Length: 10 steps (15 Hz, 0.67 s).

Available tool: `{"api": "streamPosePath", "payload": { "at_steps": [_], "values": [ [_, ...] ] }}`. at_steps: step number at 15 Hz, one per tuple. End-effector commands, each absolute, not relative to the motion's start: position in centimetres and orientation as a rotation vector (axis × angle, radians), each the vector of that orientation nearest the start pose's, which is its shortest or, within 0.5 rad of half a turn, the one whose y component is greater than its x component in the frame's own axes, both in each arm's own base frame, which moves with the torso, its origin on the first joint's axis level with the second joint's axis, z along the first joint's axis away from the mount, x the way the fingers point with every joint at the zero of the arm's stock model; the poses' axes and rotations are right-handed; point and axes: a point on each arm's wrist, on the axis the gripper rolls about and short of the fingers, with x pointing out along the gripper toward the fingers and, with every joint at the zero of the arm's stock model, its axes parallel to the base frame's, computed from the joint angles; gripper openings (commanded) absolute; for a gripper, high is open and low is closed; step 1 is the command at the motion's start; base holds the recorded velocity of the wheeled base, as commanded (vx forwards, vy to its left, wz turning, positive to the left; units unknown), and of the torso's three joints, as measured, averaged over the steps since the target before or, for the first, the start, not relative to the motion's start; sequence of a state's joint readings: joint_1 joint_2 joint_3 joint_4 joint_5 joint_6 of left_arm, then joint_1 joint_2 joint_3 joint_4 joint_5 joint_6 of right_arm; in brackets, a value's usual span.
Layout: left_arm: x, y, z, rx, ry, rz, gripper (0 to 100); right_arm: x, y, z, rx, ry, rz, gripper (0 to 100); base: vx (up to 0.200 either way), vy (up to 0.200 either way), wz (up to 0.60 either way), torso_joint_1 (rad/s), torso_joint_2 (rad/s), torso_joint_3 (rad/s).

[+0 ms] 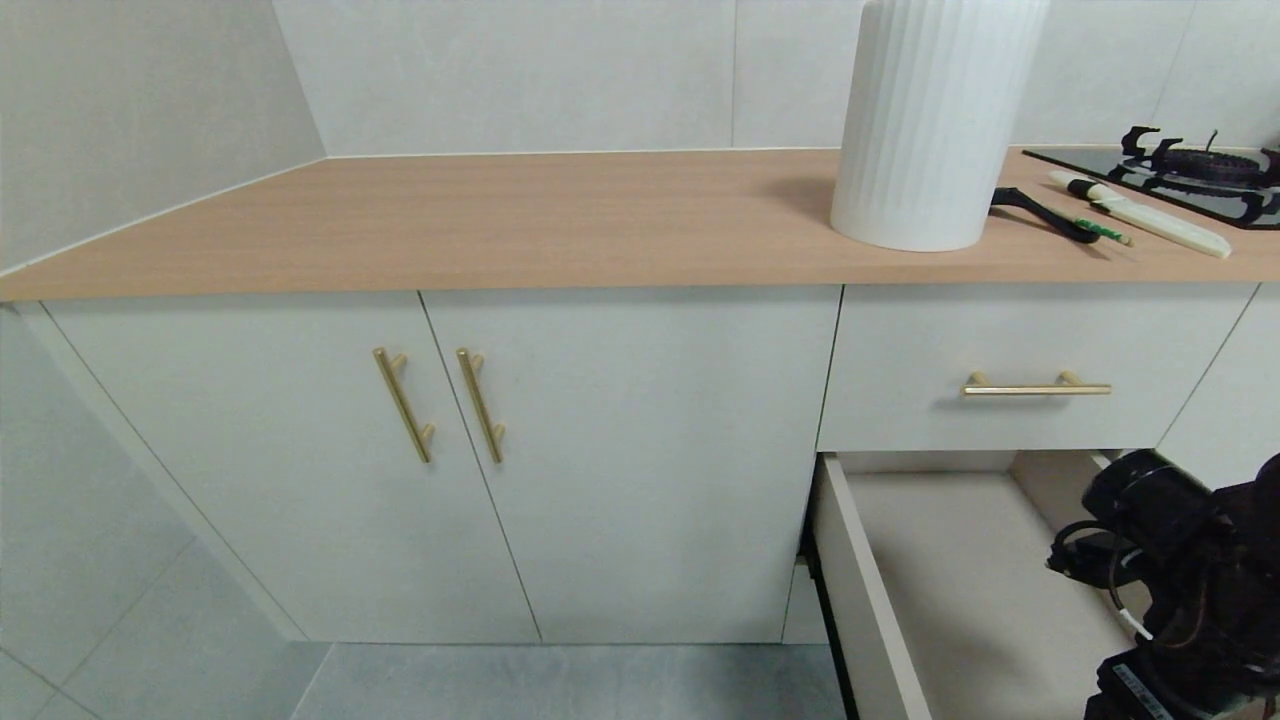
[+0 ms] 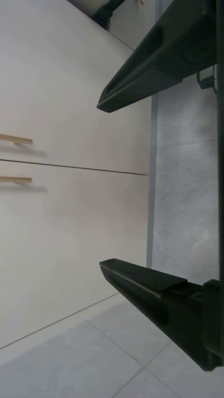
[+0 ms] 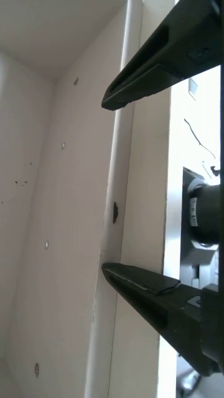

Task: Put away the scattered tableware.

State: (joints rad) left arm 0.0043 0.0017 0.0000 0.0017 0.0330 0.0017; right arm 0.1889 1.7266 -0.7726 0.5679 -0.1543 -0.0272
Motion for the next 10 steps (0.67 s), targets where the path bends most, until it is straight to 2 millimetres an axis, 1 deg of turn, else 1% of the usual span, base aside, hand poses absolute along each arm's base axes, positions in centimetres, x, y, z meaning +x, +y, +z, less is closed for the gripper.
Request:
{"api": "streamPosePath", "payload": {
  "at_steps": [1,4,6,8,10],
  "values": [
    [-2.3,0.1,7.5,0.002,0.005,0.038,100,20.7,3.9,9.1,-0.299,1.526,0.060,100,0.000,0.000,0.00,0.000,0.00,0.000],
    [-2.3,0.1,7.5,0.002,0.005,0.038,100,20.3,4.5,8.3,-0.333,1.564,0.084,100,0.000,0.000,0.00,0.000,0.00,0.000],
    [-2.3,0.1,7.5,0.002,0.005,0.038,100,20.4,4.7,7.7,-0.357,1.590,0.082,100,0.000,0.000,0.00,0.000,0.00,0.000],
    [-2.3,0.1,7.5,0.002,0.005,0.038,100,20.3,4.7,7.5,-0.371,1.595,0.073,100,0.000,0.000,0.00,0.000,0.00,0.000],
    [-2.3,0.1,7.5,0.002,0.005,0.038,100,20.4,4.7,8.0,-0.363,1.570,0.068,100,0.000,0.000,0.00,0.000,0.00,0.000]
  ]
}}
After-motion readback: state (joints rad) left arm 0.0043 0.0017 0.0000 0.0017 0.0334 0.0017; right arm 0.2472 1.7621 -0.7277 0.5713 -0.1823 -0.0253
